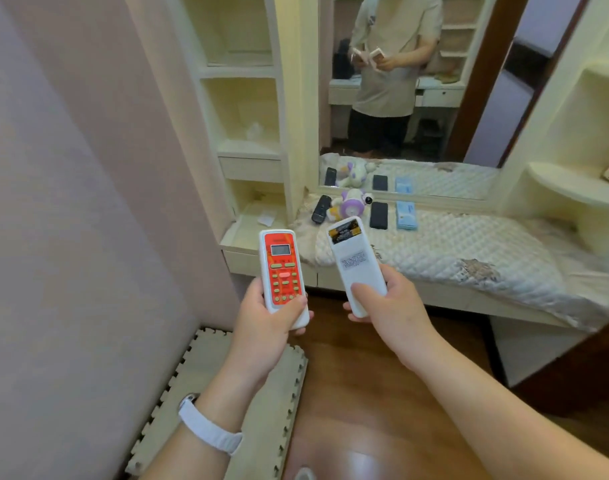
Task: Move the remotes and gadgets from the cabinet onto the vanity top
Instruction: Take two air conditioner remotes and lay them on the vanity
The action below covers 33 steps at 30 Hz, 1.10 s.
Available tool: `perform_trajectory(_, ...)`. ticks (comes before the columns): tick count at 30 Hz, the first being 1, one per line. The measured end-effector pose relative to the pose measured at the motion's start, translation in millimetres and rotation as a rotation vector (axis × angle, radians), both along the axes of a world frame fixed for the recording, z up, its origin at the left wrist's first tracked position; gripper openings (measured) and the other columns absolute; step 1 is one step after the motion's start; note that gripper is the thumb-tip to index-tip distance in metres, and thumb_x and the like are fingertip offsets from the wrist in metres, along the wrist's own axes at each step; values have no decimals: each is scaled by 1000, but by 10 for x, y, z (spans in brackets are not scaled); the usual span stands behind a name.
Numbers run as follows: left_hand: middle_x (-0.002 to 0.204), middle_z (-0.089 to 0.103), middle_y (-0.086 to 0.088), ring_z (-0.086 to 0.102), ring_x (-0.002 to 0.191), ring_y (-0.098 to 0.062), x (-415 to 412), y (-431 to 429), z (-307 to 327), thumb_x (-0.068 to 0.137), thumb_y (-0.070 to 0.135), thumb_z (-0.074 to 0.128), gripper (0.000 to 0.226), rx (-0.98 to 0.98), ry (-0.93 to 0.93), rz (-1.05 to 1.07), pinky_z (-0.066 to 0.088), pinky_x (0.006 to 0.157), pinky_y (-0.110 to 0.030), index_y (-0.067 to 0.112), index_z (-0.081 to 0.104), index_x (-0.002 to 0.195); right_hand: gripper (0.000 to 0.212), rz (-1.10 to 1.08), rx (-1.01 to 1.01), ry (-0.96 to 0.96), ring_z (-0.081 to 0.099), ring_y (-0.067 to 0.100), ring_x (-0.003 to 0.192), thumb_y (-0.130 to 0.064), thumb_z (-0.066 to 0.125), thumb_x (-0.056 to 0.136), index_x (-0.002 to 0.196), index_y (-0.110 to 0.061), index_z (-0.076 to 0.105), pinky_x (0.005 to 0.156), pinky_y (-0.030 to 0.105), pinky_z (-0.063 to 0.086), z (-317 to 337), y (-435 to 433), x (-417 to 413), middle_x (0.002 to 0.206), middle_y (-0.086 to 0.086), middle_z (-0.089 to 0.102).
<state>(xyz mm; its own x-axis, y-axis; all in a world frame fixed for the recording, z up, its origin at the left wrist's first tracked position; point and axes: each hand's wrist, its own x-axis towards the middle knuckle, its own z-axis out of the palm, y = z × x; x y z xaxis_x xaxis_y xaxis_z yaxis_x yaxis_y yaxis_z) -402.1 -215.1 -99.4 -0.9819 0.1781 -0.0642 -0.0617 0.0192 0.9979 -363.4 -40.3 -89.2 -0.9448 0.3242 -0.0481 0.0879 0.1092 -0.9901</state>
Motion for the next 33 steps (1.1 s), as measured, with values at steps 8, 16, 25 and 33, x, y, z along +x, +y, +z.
perform_trajectory(8, 103, 68, -6, 74, 82, -21, -843, 217, -288, 88, 14, 69, 32, 88, -93, -150, 58, 61, -28, 21, 54, 116, 22, -137, 94, -93, 72, 22, 81, -11, 57, 92, 99, -32, 58, 71, 43, 62, -77, 222, -542, 103, 5, 65)
perform_trajectory(16, 109, 67, -2, 73, 88, -19, -1255, 967, -445, 88, 19, 69, 36, 48, -129, -410, 59, 66, -29, 28, 52, 119, 22, -420, 79, -112, 66, 25, 92, -11, 57, 91, 107, -27, 59, 61, 29, 60, -272, 781, -544, 105, 4, 65)
perform_trajectory(25, 105, 69, -5, 73, 84, -20, -1568, 2148, -557, 89, 15, 68, 32, -27, -140, -510, 59, 64, -30, 23, 54, 116, 17, -552, -21, -117, 64, 22, 92, -11, 57, 93, 101, -26, 60, 60, 27, 59, -520, 1868, -713, 102, 2, 64)
perform_trajectory(33, 105, 69, -5, 73, 83, -19, -1864, 3468, -517, 89, 16, 68, 30, -157, -108, -477, 56, 61, -27, 23, 56, 115, 18, -501, -96, -124, 67, 22, 88, -11, 55, 93, 93, -28, 59, 63, 31, 60, -631, 3225, -1017, 100, 0, 67)
